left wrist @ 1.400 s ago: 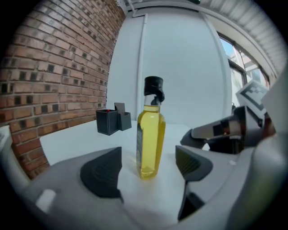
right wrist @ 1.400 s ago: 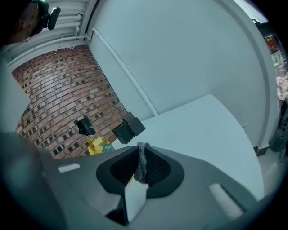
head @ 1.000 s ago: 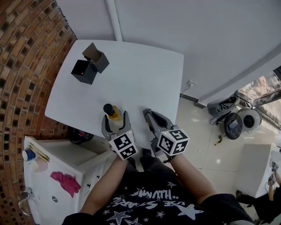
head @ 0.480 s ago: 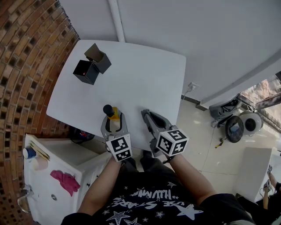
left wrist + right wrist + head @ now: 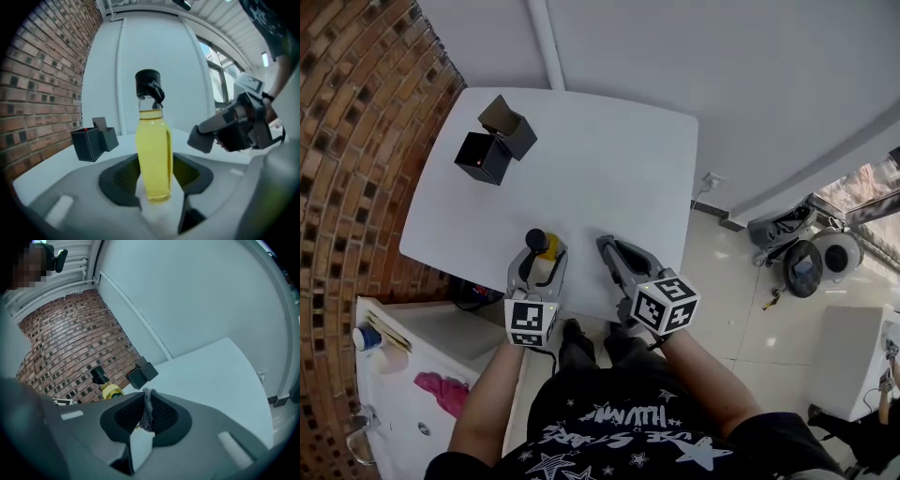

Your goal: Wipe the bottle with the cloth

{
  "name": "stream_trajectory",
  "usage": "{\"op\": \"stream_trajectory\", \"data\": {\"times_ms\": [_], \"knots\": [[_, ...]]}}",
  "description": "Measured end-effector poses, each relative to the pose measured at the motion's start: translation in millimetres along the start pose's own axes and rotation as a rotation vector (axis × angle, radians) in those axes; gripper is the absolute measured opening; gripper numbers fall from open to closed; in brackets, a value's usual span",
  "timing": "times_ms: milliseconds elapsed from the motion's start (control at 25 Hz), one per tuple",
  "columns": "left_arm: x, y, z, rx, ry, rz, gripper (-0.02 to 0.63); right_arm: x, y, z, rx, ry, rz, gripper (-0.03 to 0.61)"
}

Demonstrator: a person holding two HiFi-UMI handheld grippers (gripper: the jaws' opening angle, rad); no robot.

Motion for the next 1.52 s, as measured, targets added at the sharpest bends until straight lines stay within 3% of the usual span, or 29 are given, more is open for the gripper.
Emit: {"op": "stream_trajectory", "data": {"times_ms": [280,680,800,1040,1160,1280,1520], "knots": [[-11,-3,5,0.03,-0.083,0.185,0.21,-7,-9,1,0.01,-0.016,0.01,0.041],[-24,-8,3,0.018,-0.193,0.531,0.207,-19,-29,-2,0.033,-0.025,0.025,0.041],[-26,-11,1,0.017,-0.211,0.593,0.206,-23,-33,-3,0.045,-0.033,0.029,0.041],[-24,-12,3,0.019,-0.198,0.573,0.209,-29,-37,-2,0.056,-0.031,0.045,0.041],[-22,-11,4,0.03,-0.199,0.539,0.303,-31,-37,-2,0.06,-0.031,0.048,0.041],[-22,-9,4,0.034,-0.193,0.508,0.339,-32,-35,-6,0.067,-0.022,0.045,0.041],[-35,16,5,0.023,-0.083,0.344,0.339,-43,-33,-26,0.055,0.011,-0.055,0.041]]}}
Point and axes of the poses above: the fingertips, and each gripper's own axes: y backward along the fingers, x to its right, z out of its underside, the point moved 10 cm from there along y, backward along the fingers, and after that the axes turned 12 degrees about -z, right-handed, at the moved point
